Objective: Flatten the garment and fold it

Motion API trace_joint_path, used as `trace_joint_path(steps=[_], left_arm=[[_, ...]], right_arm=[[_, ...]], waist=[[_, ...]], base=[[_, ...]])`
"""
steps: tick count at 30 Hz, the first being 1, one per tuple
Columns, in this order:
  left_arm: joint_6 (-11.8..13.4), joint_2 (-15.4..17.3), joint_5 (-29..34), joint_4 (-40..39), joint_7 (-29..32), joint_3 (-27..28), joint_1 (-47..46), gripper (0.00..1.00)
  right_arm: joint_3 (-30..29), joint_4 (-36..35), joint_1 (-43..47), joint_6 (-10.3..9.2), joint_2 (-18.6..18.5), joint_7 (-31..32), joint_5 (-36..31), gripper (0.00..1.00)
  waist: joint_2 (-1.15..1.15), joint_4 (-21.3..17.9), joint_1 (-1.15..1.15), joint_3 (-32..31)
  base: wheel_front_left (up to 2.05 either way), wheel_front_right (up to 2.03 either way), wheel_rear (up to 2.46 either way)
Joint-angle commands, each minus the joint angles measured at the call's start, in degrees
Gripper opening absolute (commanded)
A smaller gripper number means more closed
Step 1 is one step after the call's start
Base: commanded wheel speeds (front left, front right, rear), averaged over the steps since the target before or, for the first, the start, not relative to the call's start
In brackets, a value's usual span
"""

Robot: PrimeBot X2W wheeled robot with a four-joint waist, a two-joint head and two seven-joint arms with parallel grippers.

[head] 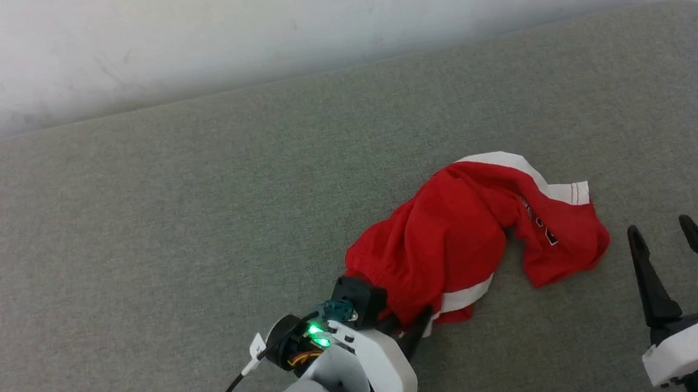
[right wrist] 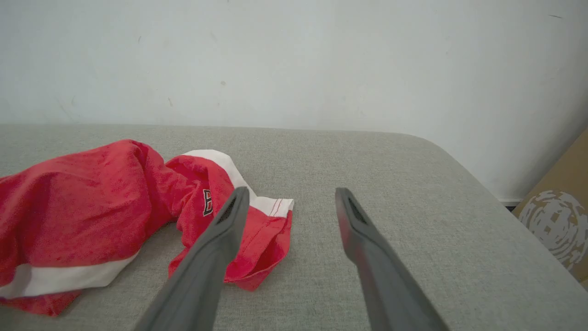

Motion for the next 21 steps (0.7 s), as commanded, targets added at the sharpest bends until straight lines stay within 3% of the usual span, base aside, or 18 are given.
trace_joint_path(steps=[1, 8, 16, 21], left_arm=[[-0.6, 0.6, -0.3, -0.3, -0.1, -0.5, -0.8, 0.00], [0.7, 2.5, -1.8, -7.8, -3.0, 1.3, 2.3, 0.00], [7.7, 9.4, -6.8, -21.9, -3.2, 10.2, 13.8, 0.00], [11.3, 12.4, -10.2, -22.5, -4.1, 16.3, 19.9, 0.00]], right_arm=[[0.1, 0.6, -0.5, -0.12, 0.4, -0.4, -0.4, 1.00], [3.1, 2.5, 0.5, -0.12, 0.4, 0.1, -0.7, 1.00], [5.8, 4.5, 2.5, -0.12, 0.0, 1.5, -0.1, 1.00], [7.6, 5.7, 2.9, -0.12, -0.3, 2.6, 0.5, 1.00]], waist=[[0.00, -0.3, -0.01, 0.6], [0.00, 4.8, -0.01, -3.1], [0.00, 11.8, -0.01, -6.5], [0.00, 14.5, -0.01, -7.5]], base=[[0.00, 0.00, 0.00], [0.00, 0.00, 0.00], [0.00, 0.00, 0.00], [0.00, 0.00, 0.00]])
